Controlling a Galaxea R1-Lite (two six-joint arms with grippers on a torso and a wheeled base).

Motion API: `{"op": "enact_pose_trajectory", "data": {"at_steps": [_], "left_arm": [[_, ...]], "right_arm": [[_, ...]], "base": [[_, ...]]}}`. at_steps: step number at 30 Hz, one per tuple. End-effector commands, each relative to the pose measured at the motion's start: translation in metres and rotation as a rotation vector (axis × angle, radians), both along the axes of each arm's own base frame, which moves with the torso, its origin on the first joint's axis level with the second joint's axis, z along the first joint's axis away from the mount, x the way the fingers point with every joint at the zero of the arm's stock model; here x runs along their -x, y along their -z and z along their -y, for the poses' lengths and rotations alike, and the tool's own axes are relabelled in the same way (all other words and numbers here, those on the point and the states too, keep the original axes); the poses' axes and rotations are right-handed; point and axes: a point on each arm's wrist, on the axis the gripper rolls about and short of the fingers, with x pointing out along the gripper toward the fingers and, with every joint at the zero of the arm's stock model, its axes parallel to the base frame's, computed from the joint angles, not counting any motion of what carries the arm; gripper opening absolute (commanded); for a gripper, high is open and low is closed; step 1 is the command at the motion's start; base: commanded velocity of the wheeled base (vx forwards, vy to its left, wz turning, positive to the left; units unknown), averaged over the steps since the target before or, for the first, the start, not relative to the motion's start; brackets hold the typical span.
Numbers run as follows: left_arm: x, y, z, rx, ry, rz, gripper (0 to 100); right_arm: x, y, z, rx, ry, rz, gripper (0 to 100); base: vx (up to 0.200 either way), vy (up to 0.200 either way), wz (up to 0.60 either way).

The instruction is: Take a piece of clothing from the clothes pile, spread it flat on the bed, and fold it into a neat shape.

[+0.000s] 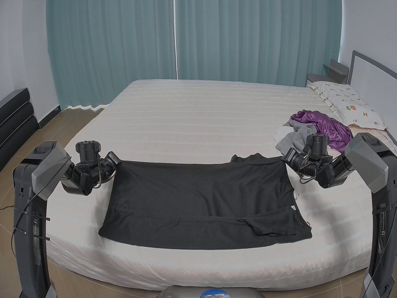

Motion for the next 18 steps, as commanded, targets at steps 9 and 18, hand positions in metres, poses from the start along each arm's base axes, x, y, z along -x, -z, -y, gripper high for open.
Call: {"op": "enact_pose_trajectory", "data": {"at_steps": [9, 18], "left_arm": [[0.005, -0.012, -0.006, 0.000, -0.012, 0.032, 0], [0.010, -0.022, -0.005, 0.001, -0.013, 0.043, 0]], "right_arm": [[0.010, -0.006, 0.011, -0.022, 0.014, 0.007, 0], [0.010, -0.012, 0.014, -0.052, 0.031, 0.056, 0]], "base": [[0.000, 0.000, 0.00], [0.000, 0.000, 0.00]]}}
